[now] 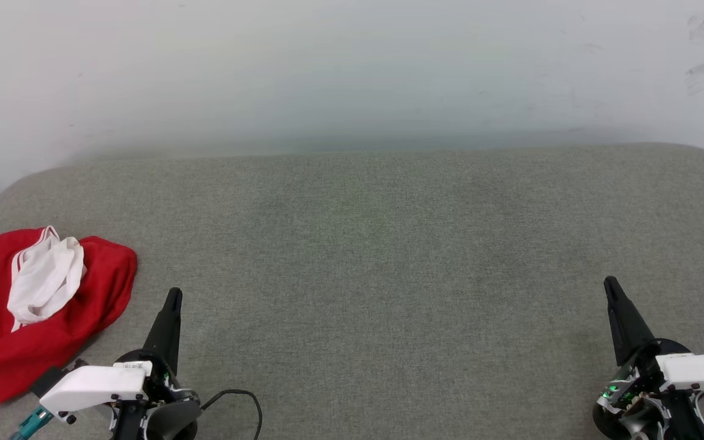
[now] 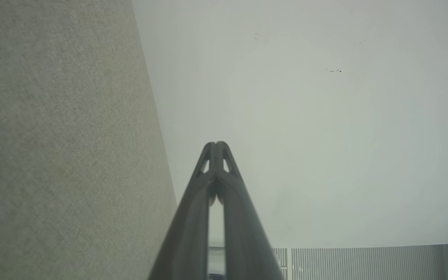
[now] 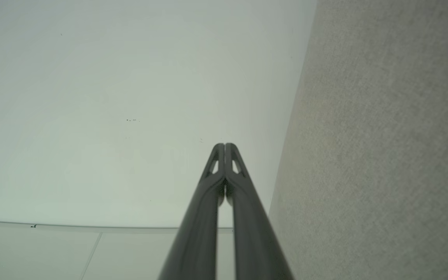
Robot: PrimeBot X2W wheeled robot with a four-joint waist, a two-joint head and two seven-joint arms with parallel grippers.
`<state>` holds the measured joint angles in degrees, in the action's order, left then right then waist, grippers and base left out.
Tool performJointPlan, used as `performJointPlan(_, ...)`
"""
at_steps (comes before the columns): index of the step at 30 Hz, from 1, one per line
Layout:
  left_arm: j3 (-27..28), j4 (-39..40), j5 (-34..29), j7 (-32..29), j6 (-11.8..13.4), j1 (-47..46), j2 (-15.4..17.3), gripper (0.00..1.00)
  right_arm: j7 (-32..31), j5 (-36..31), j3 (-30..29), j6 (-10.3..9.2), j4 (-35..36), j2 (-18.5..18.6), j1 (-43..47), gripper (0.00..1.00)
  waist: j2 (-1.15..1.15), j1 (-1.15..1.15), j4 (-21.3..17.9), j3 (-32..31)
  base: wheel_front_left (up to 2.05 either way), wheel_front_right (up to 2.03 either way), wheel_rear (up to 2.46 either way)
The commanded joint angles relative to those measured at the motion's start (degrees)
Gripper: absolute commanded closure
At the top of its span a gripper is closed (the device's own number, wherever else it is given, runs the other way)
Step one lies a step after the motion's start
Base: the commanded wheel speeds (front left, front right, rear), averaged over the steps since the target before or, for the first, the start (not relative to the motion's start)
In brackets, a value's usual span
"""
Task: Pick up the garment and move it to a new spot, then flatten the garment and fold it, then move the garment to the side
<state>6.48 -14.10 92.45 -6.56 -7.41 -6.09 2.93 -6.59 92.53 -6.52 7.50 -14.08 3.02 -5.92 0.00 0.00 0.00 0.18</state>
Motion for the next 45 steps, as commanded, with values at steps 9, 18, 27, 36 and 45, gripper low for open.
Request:
performJointPlan(9, 0.13, 0.02, -0.07, -0.07, -0.27, -0.4, -0.07, 1.0, -0.02, -0.25, 0.04, -0.02, -0.02, -0.25, -0.75, 1.0, 0.0, 0.0, 0.0, 0.0, 0.0, 0.0, 0.0)
performJointPlan(18, 0.13, 0.02, -0.07, -0.07, -0.27, -0.4, -0.07, 1.0, -0.02, -0.25, 0.04, -0.02, -0.02, -0.25, -0.75, 1.0, 0.0, 0.0, 0.0, 0.0, 0.0, 0.0, 0.0)
performJointPlan(27, 0.12, 0.02, -0.08, -0.07, -0.27, -0.4, -0.07, 1.0, -0.02, -0.25, 0.04, -0.02, -0.02, -0.25, -0.75, 1.0, 0.0, 0.0, 0.0, 0.0, 0.0, 0.0, 0.0)
performJointPlan(36, 0.12, 0.02, -0.08, -0.07, -0.27, -0.41, -0.07, 1.0, -0.02, -0.25, 0.04, -0.02, -0.02, -0.25, -0.75, 1.0, 0.0, 0.0, 0.0, 0.0, 0.0, 0.0, 0.0)
performJointPlan(45, 0.12, 0.02, -0.08, -0.07, -0.27, -0.41, -0.07, 1.0, -0.01, -0.25, 0.04, -0.02, -0.02, -0.24, -0.75, 1.0, 0.0, 0.0, 0.0, 0.0, 0.0, 0.0, 0.0)
